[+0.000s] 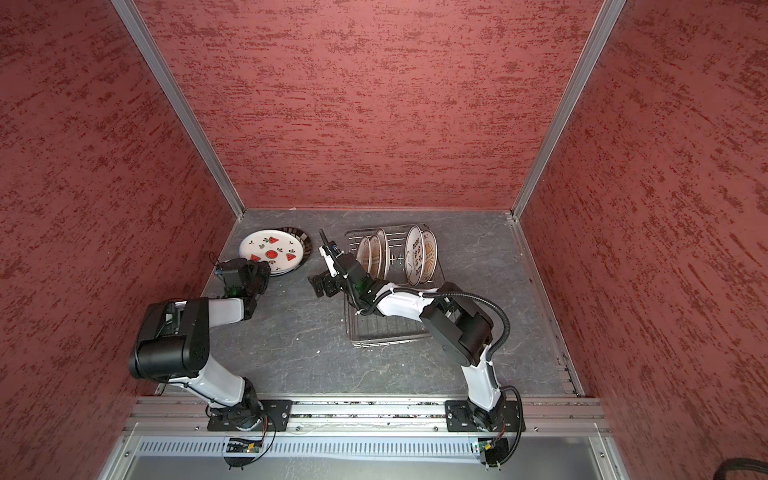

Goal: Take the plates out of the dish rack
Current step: 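Lower the watermelon-print plate onto the blue-striped plate with the left gripper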

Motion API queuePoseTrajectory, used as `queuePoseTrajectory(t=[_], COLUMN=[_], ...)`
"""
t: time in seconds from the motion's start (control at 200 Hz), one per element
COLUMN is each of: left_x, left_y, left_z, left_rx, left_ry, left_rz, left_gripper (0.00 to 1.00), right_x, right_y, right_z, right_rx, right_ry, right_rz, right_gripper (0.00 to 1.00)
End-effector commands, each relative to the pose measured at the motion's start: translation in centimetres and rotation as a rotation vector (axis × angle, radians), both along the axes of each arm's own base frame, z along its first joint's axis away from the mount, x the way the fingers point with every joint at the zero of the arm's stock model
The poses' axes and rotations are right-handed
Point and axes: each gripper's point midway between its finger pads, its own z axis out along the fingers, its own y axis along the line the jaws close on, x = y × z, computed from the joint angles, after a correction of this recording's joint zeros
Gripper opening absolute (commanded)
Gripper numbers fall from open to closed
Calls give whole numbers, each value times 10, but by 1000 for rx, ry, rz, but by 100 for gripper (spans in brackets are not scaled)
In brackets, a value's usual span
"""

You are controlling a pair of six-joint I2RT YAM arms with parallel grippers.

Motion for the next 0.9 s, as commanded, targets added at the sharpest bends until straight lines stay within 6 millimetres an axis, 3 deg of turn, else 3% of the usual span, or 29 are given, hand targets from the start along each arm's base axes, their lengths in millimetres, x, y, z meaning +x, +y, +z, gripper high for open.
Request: queuePoseTrajectory(t=[0.0,0.19,0.396,0.561,0.897], left_x=[21,24,34,31,18], left_y=[8,10,0,2,10], left_z=[43,35,24,17,3], left_rx=[16,14,-14,-6,22], left_ry=[-155,-126,-118,-102,9], left_rz=[24,33,-28,-19,27], left_gripper=[9,12,20,35,39], right_x=[1,1,2,1,0], right_y=[9,8,7,7,8], right_z=[14,12,10,10,10], right_rx=[22,16,14,13,19], right_ry=[-36,-39,-41,-40,-39], right_rz=[23,18,17,19,21], right_gripper=[99,98,99,98,98])
